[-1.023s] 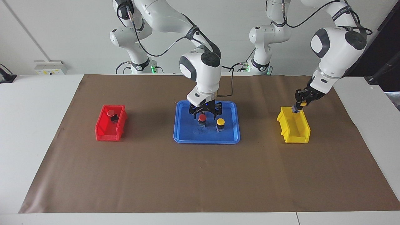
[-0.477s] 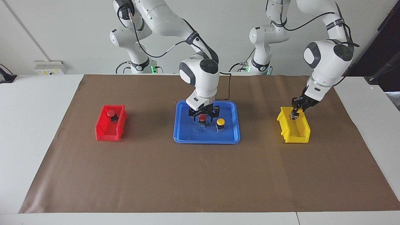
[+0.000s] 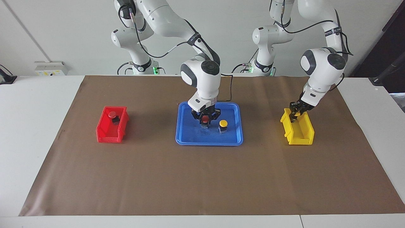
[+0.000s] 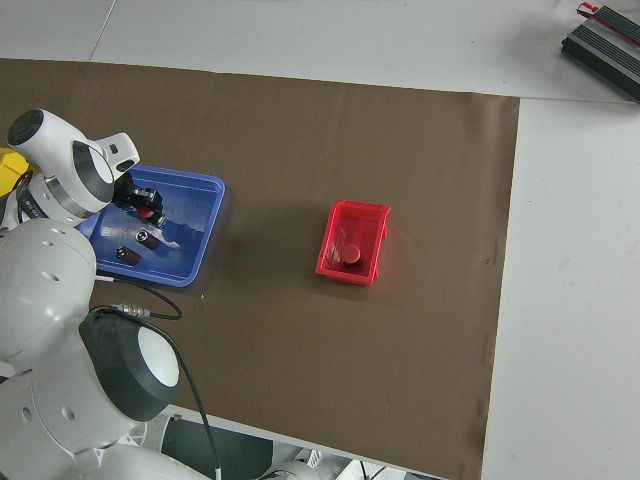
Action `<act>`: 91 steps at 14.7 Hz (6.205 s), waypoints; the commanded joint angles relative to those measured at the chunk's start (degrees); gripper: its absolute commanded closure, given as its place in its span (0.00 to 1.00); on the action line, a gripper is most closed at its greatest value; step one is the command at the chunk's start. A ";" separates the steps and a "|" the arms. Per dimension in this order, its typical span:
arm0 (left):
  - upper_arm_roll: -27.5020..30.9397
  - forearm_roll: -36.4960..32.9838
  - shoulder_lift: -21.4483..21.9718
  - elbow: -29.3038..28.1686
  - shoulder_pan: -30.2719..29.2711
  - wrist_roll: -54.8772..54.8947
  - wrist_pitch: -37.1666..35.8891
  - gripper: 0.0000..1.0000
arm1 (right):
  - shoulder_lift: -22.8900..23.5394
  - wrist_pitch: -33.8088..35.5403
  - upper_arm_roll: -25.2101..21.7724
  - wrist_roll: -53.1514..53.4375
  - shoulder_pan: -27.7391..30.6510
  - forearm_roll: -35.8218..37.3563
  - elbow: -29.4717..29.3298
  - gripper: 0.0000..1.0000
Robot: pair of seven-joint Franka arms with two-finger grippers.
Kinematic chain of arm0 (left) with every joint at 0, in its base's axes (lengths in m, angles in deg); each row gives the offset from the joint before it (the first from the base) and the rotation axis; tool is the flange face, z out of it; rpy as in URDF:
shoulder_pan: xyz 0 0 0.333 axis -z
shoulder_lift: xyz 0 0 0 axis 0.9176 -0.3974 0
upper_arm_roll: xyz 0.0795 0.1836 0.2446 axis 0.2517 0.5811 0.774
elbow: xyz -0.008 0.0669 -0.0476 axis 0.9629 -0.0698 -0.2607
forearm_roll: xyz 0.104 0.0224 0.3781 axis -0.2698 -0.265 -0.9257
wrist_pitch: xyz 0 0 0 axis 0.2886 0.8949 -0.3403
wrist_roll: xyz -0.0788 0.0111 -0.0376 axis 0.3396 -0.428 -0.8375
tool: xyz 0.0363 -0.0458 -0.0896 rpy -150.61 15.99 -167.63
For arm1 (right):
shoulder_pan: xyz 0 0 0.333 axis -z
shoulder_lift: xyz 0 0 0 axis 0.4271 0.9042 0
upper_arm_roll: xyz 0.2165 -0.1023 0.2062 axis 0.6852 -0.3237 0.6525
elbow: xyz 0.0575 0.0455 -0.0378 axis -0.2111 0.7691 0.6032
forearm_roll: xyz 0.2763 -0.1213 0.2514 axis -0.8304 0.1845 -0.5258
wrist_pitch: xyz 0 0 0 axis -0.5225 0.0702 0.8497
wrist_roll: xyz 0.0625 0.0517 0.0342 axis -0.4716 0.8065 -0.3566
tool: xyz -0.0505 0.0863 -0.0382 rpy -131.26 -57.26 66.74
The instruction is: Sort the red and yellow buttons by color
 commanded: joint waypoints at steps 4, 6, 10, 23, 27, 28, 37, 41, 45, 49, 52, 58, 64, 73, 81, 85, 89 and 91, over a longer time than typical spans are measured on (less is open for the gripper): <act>-0.60 -0.87 -0.62 -0.28 -0.83 0.36 2.16 0.30 | -1.58 9.52 0.24 -4.41 3.55 -0.71 -6.43 0.87; -0.51 -0.87 -0.97 1.30 -0.83 0.27 1.37 0.29 | -5.43 13.05 0.24 -11.95 7.84 -1.94 -6.90 0.87; -0.51 -1.48 -0.28 11.90 -0.83 0.53 -12.38 0.26 | -11.07 20.44 0.24 -33.29 20.93 -4.99 -6.72 0.87; -1.65 -1.22 -8.06 24.16 25.69 -33.19 -11.85 0.00 | -17.58 7.80 -0.20 -72.11 43.02 -8.01 10.95 0.86; -1.65 -1.22 -14.94 24.16 32.56 -41.64 -2.96 0.00 | -19.50 2.29 -0.29 -72.63 43.46 -7.92 17.07 0.86; -1.65 -1.22 -16.34 24.16 33.79 -42.61 -1.46 0.00 | -20.12 0.00 -0.29 -74.03 43.99 -7.92 19.19 0.86; -1.65 -1.31 -19.17 22.40 35.65 -44.82 1.72 0.01 | -21.88 -8.46 -0.29 -74.66 44.96 -7.92 27.46 0.86; -1.65 -1.31 -19.17 22.40 35.65 -45.78 2.07 0.45 | -22.32 -11.53 -0.29 -74.57 45.04 -7.92 29.93 0.86; -1.65 -1.31 -19.17 22.31 35.38 -46.05 2.51 0.98 | -22.41 -13.12 -0.29 -74.66 45.05 -7.92 31.25 0.84; -1.48 -1.30 -18.91 28.61 34.68 -46.14 -7.02 0.98 | -22.50 -13.21 -0.29 -74.75 45.48 -7.92 31.69 0.83; -0.95 -1.57 -15.32 33.64 31.00 -41.51 -18.82 0.98 | -22.50 -13.04 -0.29 -74.75 45.57 -7.92 31.60 0.60; -0.78 -1.31 -9.94 34.79 7.56 -6.20 -29.75 0.99 | -21.45 -2.96 -0.38 -76.60 46.71 -7.92 23.63 0.30; -0.60 -1.39 -7.31 24.63 0.75 4.93 -19.15 0.99 | -21.89 22.78 0.23 -63.01 45.05 -8.01 2.20 0.00; -0.60 -1.57 -10.99 17.74 0.67 5.02 -4.53 0.99 | -22.32 41.71 0.32 -51.20 43.56 -0.10 -14.71 0.00; -0.60 -1.75 -13.90 15.99 0.67 5.02 -1.01 0.97 | -22.85 42.42 -0.20 -50.84 40.39 -0.71 -13.75 0.00; -0.60 -1.75 -13.72 17.12 0.75 4.93 -2.84 0.46 | -23.03 42.86 -1.51 -50.84 38.46 -0.36 -13.75 0.00; -0.51 -1.83 -13.02 23.96 0.67 5.02 -12.85 0.43 | -23.03 42.86 -1.44 -50.93 38.89 -0.36 -13.66 0.00; -0.51 -2.09 -12.58 29.14 0.67 5.10 -20.82 0.32 | -22.94 42.86 -1.52 -51.11 38.89 -0.54 -13.40 0.00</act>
